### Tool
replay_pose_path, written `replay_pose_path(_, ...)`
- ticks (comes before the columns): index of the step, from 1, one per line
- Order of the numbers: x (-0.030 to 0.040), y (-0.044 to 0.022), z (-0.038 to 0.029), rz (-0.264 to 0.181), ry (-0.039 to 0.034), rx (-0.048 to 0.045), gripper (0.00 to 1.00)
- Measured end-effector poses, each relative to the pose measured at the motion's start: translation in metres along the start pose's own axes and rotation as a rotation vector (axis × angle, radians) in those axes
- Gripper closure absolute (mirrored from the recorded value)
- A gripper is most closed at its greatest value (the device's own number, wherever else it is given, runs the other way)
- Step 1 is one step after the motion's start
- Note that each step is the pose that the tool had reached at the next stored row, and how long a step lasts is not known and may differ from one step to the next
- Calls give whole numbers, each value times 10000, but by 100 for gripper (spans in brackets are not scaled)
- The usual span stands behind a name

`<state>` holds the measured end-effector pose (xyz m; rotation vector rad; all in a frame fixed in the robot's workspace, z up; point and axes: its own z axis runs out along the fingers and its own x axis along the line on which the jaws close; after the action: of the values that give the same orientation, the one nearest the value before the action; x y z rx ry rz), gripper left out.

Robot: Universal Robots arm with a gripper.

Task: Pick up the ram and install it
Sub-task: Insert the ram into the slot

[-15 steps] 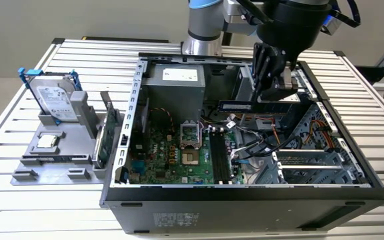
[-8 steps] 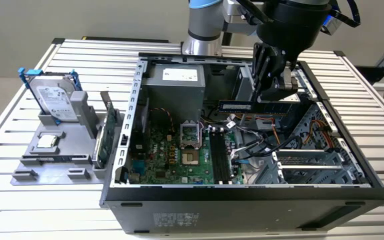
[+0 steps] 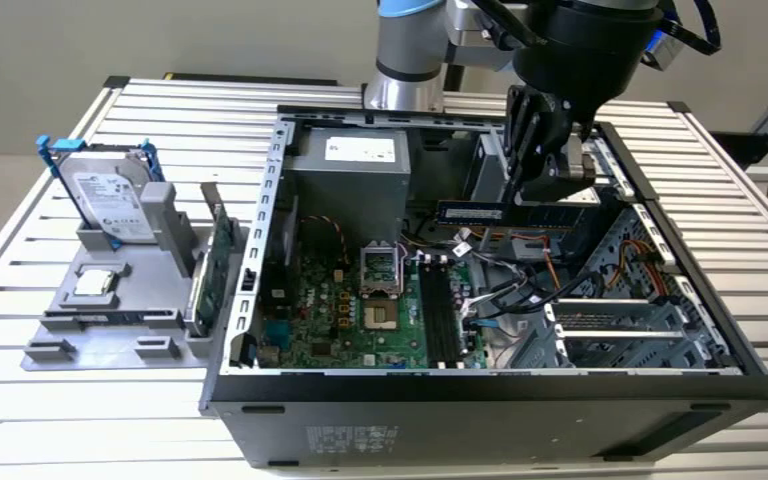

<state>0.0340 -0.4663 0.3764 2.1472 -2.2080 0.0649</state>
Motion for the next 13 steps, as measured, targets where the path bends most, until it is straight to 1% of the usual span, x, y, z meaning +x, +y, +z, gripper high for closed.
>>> replay_pose_path(13, -1, -1, 8, 2099, -28, -154, 100)
